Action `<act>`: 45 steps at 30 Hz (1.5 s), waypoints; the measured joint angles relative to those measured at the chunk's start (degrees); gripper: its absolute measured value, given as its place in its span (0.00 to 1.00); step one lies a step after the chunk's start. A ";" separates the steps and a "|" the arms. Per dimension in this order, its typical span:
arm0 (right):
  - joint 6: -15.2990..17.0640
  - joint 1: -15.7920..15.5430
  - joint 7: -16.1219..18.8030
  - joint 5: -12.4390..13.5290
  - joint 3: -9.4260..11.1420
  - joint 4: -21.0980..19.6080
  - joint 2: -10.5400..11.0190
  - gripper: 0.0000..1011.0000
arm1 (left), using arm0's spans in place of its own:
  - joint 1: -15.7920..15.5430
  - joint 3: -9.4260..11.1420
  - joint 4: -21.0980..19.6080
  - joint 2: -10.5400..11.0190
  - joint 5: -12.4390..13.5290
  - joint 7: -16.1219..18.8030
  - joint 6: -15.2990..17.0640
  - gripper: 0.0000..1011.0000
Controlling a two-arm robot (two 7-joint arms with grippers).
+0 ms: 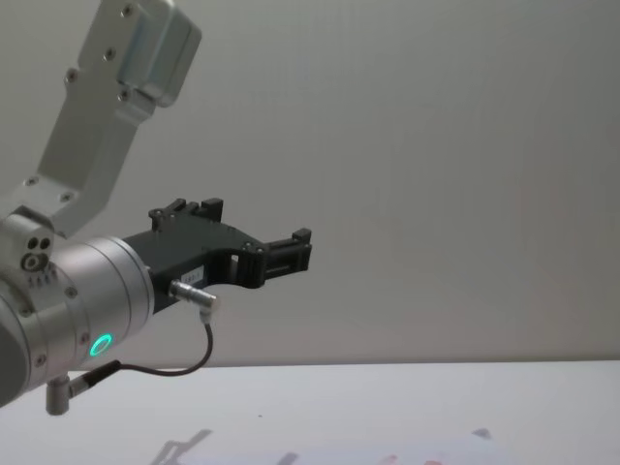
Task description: Use the one hand to pick up the stamp and affix it onto the A4 paper.
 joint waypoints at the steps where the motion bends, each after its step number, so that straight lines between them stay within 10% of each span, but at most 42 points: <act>1: 0.18 0.10 0.08 -0.08 -0.06 0.11 -0.04 0.21 | 0.00 0.00 0.00 0.00 0.00 0.00 0.00 0.99; 21: 3.26 1.82 1.65 -2.48 -1.26 2.05 -0.91 0.23 | 0.00 0.00 0.00 0.00 0.00 0.00 0.00 0.99; 45: 4.10 2.42 2.09 -3.46 -1.64 2.65 -1.20 0.95 | 0.00 0.00 0.00 0.00 0.00 0.00 0.00 0.99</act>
